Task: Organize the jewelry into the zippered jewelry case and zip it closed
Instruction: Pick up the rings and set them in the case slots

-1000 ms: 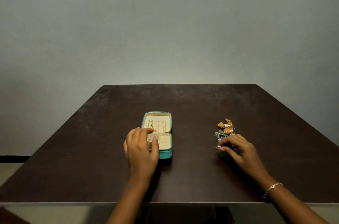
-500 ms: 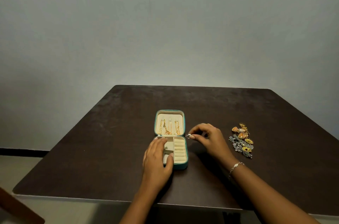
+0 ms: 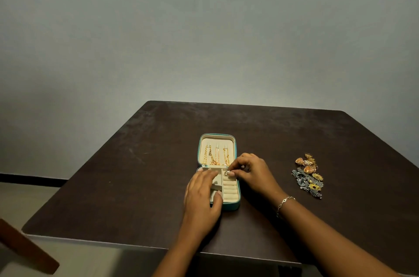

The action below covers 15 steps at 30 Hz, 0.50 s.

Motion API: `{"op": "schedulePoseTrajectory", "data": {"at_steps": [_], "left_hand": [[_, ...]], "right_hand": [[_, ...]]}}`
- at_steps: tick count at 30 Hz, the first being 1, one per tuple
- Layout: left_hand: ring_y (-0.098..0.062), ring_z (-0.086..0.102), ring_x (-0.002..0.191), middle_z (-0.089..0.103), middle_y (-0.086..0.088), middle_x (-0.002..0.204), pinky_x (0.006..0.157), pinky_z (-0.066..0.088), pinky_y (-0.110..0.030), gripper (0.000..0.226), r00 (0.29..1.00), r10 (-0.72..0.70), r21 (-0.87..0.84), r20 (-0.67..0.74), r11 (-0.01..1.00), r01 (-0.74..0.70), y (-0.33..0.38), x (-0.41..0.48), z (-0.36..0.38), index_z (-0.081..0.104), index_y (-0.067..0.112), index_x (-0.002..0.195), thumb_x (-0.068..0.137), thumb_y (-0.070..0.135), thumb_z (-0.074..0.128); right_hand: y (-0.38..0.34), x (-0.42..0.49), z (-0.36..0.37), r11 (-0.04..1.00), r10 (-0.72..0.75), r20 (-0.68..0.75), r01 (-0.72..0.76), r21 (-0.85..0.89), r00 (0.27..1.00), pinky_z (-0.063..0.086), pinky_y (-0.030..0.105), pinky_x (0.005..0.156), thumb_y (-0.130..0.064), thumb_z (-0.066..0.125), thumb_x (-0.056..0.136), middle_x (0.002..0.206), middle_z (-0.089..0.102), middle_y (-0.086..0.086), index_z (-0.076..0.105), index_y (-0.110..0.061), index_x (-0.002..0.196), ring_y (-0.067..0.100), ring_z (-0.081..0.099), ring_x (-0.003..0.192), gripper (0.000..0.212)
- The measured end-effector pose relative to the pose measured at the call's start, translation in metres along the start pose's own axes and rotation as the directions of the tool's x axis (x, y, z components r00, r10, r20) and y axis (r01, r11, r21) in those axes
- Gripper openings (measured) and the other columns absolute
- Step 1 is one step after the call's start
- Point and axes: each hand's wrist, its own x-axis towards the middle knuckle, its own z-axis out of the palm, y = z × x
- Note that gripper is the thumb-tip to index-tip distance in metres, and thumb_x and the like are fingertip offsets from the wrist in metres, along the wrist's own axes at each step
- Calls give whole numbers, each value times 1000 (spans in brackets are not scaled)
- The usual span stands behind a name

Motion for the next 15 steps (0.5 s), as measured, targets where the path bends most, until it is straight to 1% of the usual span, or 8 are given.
{"op": "schedulePoseTrajectory", "data": {"at_steps": [5,8,10,12,13,15], "left_hand": [[-10,24,138,41,5,142,114,21,-31,55,999,3,47,43,999,-5,0,2,-1,49,23,131,78,32,36],[-9,23,138,41,5,143,114,21,-31,54,999,-1,52,49,999,-2,0,2,-1,49,24,130,78,32,36],[-9,21,139,39,6,144,114,19,-29,52,998,-2,61,58,998,-2,0,2,-1,48,24,131,81,32,38],[-8,19,139,37,6,145,113,18,-29,46,998,-2,68,61,998,-2,0,2,-1,47,25,132,86,29,43],[-8,20,139,37,6,145,113,18,-29,45,998,-3,69,62,998,-2,0,3,-2,48,25,131,87,29,43],[-8,21,138,38,6,144,113,20,-29,51,998,-6,62,64,998,2,0,2,-2,49,24,130,81,33,37]], "right_hand": [[0,2,1,1000,7,14,-7,-26,1000,42,25,75,-12,72,74,77,55,-12,73,-16,82,12,50,88,8],[-1,2,-1,996,-7,36,11,-91,999,42,25,75,-15,71,77,79,54,-13,73,-17,86,10,49,87,10],[1,0,-2,992,-28,27,31,-119,999,42,26,75,-15,69,79,83,57,-10,72,-18,91,9,49,87,13],[4,-3,-2,992,-63,-24,60,-107,998,44,26,75,-10,67,80,88,63,-6,71,-19,94,10,51,88,17],[7,-5,-2,990,-88,-44,82,-116,995,44,27,75,-6,65,80,90,64,-5,71,-19,94,10,51,88,20],[12,-7,0,975,-150,-45,140,-175,988,39,26,72,1,62,79,91,65,-4,72,-20,93,10,50,86,27]]}}
